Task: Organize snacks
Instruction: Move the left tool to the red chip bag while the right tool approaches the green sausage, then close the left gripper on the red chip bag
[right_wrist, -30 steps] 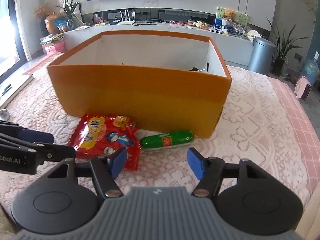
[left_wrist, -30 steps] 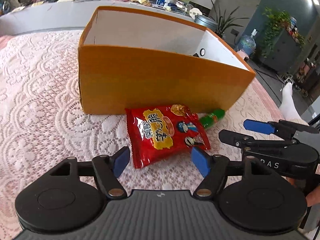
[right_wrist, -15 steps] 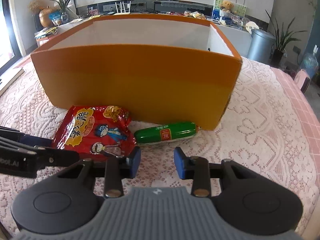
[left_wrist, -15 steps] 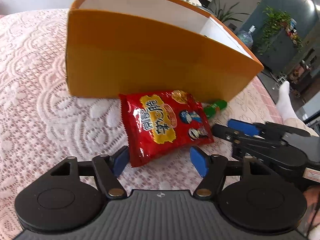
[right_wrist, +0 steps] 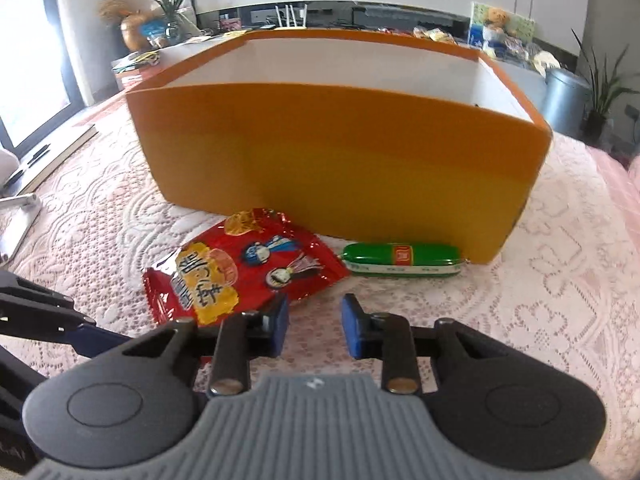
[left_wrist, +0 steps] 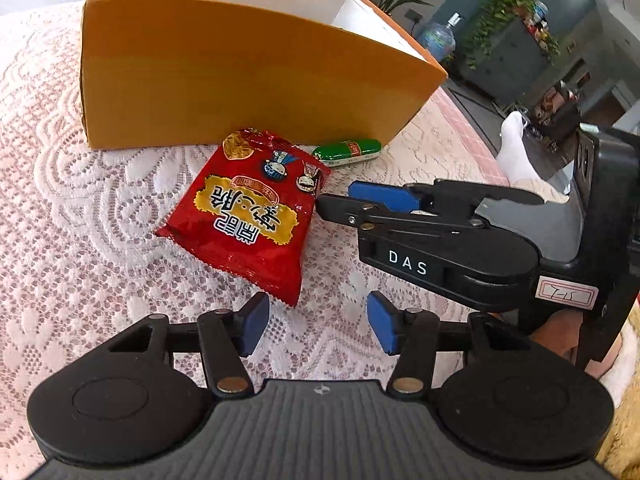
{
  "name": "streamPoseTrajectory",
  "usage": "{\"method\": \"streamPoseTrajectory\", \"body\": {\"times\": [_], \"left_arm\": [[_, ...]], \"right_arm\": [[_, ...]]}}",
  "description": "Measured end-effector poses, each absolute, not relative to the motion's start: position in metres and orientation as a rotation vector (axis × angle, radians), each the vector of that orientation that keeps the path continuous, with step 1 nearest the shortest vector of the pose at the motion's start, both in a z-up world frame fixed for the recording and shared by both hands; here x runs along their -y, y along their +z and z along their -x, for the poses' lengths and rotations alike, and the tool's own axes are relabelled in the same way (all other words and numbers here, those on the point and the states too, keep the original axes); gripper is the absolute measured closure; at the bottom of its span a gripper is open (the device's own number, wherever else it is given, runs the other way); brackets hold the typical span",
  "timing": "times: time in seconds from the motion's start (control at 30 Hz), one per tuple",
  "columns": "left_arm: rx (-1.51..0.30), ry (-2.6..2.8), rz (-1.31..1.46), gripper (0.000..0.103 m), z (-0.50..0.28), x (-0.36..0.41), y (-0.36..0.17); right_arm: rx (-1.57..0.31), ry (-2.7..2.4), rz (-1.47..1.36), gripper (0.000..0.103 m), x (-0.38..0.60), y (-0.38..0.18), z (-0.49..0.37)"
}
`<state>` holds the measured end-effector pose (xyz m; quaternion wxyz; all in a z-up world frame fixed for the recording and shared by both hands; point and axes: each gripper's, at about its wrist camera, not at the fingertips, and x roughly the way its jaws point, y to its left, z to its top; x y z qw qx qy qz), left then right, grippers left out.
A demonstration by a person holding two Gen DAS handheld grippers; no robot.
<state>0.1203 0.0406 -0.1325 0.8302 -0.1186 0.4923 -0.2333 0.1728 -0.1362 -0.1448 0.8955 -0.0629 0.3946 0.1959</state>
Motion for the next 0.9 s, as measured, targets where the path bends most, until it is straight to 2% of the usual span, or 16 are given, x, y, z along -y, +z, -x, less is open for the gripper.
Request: {"method": "streamPoseTrajectory", "body": {"times": [0.03, 0.2, 0.27, 0.33, 0.47, 0.7, 0.9], "left_arm": [[-1.036, -0.488, 0.244, 0.041, -0.119, -0.041, -0.131], [-0.964, -0.439, 0.161, 0.024, -0.113, -0.043, -0.123], [-0.934, -0.422, 0.129, 0.014, -0.113, -0.045, -0.118], [-0.903, -0.400, 0.108, 0.014, -0.115, -0.048, -0.117], [-0.874, -0.373, 0.081, 0.012, -0.123, -0.048, -0.119], [-0.838, -0.368, -0.041, 0.012, -0.143, -0.043, -0.126], [-0.857, -0.440, -0.041, 0.010, -0.159, -0.042, -0.134]], "right_arm": [[-0.808, 0.400, 0.145, 0.075, 0.135, -0.144, -0.171], [-0.793, 0.352, 0.115, 0.075, 0.150, -0.139, -0.169], [-0.803, 0.328, 0.096, 0.075, 0.157, -0.140, -0.171], [-0.814, 0.311, 0.085, 0.073, 0.161, -0.141, -0.172], [-0.827, 0.297, 0.066, 0.061, 0.166, -0.143, -0.173], [-0.844, 0.297, 0.065, 0.061, 0.167, -0.149, -0.175], [-0.861, 0.303, 0.041, 0.061, 0.168, -0.152, -0.179]]}}
